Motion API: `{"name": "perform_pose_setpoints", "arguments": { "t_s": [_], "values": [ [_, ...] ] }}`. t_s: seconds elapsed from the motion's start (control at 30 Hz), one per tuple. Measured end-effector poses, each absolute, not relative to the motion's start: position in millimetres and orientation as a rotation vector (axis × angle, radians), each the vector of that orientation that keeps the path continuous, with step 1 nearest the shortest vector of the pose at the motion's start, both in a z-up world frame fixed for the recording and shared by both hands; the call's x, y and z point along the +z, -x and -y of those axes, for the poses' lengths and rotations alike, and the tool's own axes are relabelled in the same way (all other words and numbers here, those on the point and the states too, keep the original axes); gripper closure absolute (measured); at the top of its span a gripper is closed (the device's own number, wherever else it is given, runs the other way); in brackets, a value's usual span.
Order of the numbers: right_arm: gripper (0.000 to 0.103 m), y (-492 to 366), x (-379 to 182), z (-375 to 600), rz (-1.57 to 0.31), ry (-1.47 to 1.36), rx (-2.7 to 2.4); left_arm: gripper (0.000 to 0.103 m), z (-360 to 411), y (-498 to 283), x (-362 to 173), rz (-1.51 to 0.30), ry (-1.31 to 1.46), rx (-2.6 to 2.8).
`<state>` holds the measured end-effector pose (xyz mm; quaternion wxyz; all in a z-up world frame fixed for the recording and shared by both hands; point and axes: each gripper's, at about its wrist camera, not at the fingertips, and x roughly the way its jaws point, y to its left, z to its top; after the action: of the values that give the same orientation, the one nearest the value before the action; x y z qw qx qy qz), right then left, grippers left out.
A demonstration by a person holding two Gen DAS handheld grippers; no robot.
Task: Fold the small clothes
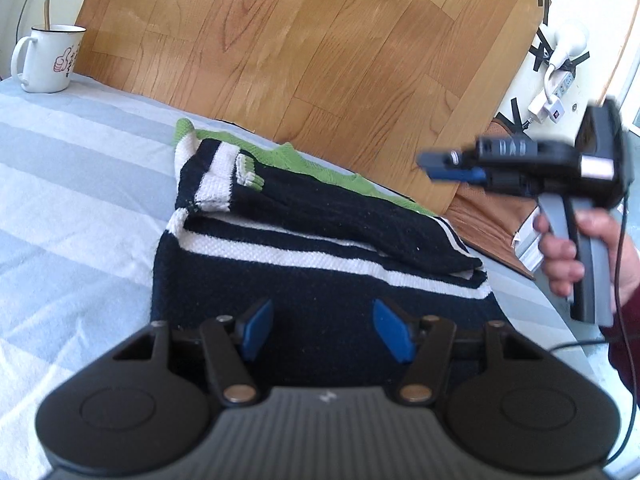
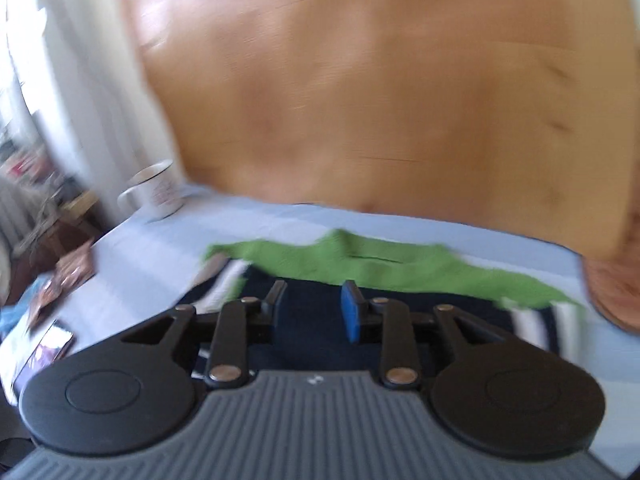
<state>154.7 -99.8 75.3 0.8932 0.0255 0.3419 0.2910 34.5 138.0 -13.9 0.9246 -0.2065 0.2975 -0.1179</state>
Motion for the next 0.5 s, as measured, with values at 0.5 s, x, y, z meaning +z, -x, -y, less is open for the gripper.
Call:
{"name": "perform_pose_setpoints", "arguments": {
  "t_s": [0.5],
  "values": [
    [0.056,-40.0,57.7,233.3,-0.743,-0.388,0.531,0.046,-142.9,10.8,2.8,-0.572,0.408,-0.257]
  ]
}}
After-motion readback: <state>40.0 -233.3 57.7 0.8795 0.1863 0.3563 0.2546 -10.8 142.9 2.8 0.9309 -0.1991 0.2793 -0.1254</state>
